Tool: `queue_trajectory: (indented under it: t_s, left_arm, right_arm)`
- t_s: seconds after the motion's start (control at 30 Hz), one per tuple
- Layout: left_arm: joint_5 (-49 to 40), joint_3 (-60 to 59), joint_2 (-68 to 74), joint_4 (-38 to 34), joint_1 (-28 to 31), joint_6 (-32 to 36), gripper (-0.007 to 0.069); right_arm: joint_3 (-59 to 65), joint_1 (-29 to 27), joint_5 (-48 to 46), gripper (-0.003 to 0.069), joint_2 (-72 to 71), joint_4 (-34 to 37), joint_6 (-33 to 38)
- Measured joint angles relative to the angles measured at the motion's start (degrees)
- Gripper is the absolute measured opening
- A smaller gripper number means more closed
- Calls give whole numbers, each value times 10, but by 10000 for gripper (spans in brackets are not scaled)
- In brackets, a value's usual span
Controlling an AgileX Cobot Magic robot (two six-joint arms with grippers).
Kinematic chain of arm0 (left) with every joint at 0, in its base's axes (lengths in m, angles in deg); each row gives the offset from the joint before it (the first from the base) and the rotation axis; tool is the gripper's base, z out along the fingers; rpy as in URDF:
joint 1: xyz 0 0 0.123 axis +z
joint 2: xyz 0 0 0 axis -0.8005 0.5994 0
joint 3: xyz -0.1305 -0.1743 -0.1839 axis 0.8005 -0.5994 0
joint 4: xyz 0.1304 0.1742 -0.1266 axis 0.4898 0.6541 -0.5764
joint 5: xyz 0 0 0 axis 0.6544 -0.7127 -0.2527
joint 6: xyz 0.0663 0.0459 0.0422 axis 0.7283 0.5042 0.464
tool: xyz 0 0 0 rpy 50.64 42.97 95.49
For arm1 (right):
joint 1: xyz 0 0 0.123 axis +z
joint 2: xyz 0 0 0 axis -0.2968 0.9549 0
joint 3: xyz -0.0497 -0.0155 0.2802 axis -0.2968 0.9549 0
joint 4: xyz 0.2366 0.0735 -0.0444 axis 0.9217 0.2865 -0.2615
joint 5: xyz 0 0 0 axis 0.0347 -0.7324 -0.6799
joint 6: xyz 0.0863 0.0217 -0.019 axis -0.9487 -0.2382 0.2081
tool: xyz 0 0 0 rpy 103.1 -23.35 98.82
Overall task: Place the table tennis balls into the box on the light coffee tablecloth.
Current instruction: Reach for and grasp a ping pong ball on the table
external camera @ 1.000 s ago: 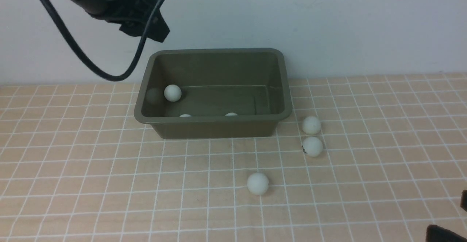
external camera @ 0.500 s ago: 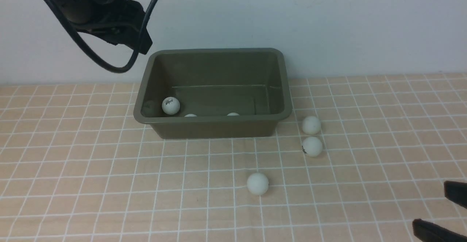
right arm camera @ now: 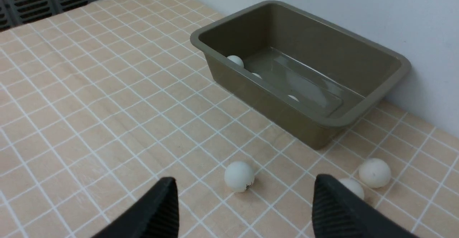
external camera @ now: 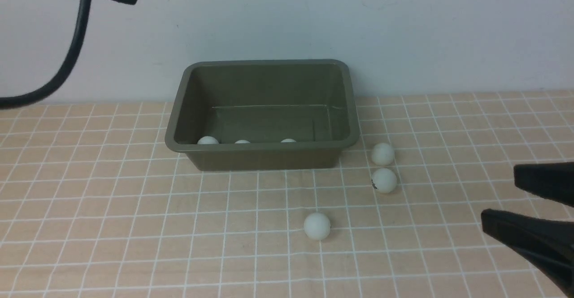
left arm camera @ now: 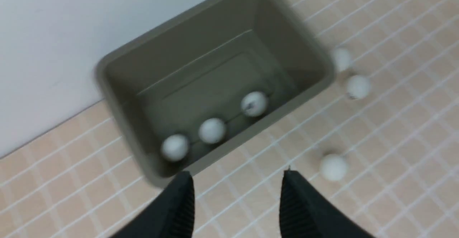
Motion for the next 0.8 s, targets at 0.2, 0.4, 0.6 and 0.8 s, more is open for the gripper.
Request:
queue_trajectory:
  t_s: [0.2,0.4,0.6,0.8]
  left_arm:
    - [8,-32,0,-50,0,39,244]
    - [142,-76,6,-48,0,94,214]
    - [250,-79,6,-49,0,113,213]
    - [201,-85,0,-49,0,138,202]
  right_arm:
    - [-9,0,-6,459,23,10,22]
    - [-9,0,-7,459,23,24,42]
    - [-9,0,-7,459,23,25,46]
    - [-9,0,-7,459,23,25,49]
